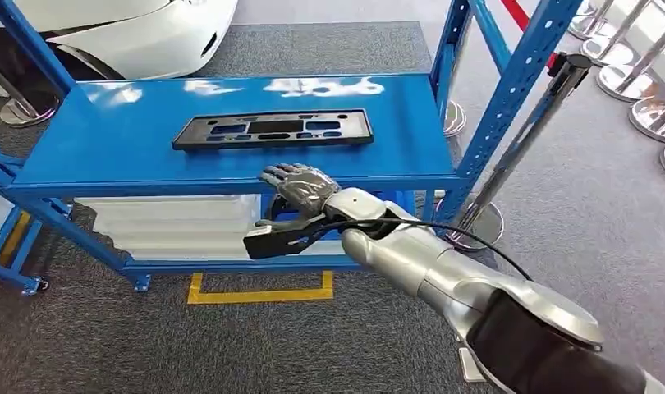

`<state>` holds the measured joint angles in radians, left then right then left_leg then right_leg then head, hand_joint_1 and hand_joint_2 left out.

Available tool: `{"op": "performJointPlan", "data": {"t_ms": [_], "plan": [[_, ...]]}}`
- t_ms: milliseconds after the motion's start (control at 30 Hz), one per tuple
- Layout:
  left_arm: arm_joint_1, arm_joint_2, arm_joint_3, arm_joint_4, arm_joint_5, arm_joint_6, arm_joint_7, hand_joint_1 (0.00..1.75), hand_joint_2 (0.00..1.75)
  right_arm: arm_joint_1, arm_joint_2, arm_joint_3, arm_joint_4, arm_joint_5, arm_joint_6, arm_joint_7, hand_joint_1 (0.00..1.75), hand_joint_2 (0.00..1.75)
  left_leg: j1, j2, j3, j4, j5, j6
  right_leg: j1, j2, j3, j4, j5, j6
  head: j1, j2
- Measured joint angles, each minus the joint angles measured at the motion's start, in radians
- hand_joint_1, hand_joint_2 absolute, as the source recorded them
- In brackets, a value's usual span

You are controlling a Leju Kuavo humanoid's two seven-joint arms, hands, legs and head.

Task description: Take the parts from the cabinet and place them on the table.

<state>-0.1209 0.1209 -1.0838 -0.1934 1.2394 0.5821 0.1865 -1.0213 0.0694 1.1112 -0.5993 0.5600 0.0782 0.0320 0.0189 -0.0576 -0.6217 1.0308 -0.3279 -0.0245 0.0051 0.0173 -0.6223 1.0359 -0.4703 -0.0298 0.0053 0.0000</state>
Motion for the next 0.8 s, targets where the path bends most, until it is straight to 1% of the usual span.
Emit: {"op": "performJointPlan", "data": {"t_ms": [133,200,367,767,800], "plan": [[0.000,0.000,0.000,0.000,0.000,-0.004,0.000,0.00,0.00,0.000,0.002,0.000,0.000,-0.001,0.000,-0.001,0.00,0.00,0.000,0.000,0.003,-0.007,0.003,-0.004,0.001,0.000,0.000,0.000,0.000,-0.005,-0.008,0.000],[0.000,0.000,0.000,0.000,0.001,-0.007,-0.002,0.00,0.00,0.000,0.002,0.000,0.000,0.000,0.000,-0.001,0.00,0.00,0.001,0.000,0.004,-0.008,0.002,-0.008,0.001,0.000,0.000,0.001,-0.001,-0.006,-0.008,0.000],[0.000,0.000,0.000,0.000,0.000,-0.023,-0.008,0.00,0.00,-0.001,0.002,0.000,0.000,0.000,-0.002,-0.001,0.00,0.00,0.000,0.000,0.005,-0.009,0.002,-0.011,0.001,0.000,0.000,0.001,-0.002,-0.007,-0.010,0.000],[0.001,0.000,0.000,0.000,0.004,-0.048,-0.014,0.00,0.00,-0.002,0.000,0.000,0.000,0.000,-0.002,0.001,0.00,0.00,-0.003,0.000,0.005,-0.008,0.002,-0.011,-0.001,0.000,0.001,0.001,-0.002,-0.007,-0.006,0.000],[0.000,0.001,0.000,0.000,0.004,-0.050,-0.014,0.00,0.00,-0.002,0.000,0.000,0.000,0.002,-0.002,0.002,0.00,0.00,-0.006,0.000,0.002,0.002,-0.002,-0.003,-0.009,-0.001,0.003,-0.006,0.002,0.000,-0.005,0.000]]}}
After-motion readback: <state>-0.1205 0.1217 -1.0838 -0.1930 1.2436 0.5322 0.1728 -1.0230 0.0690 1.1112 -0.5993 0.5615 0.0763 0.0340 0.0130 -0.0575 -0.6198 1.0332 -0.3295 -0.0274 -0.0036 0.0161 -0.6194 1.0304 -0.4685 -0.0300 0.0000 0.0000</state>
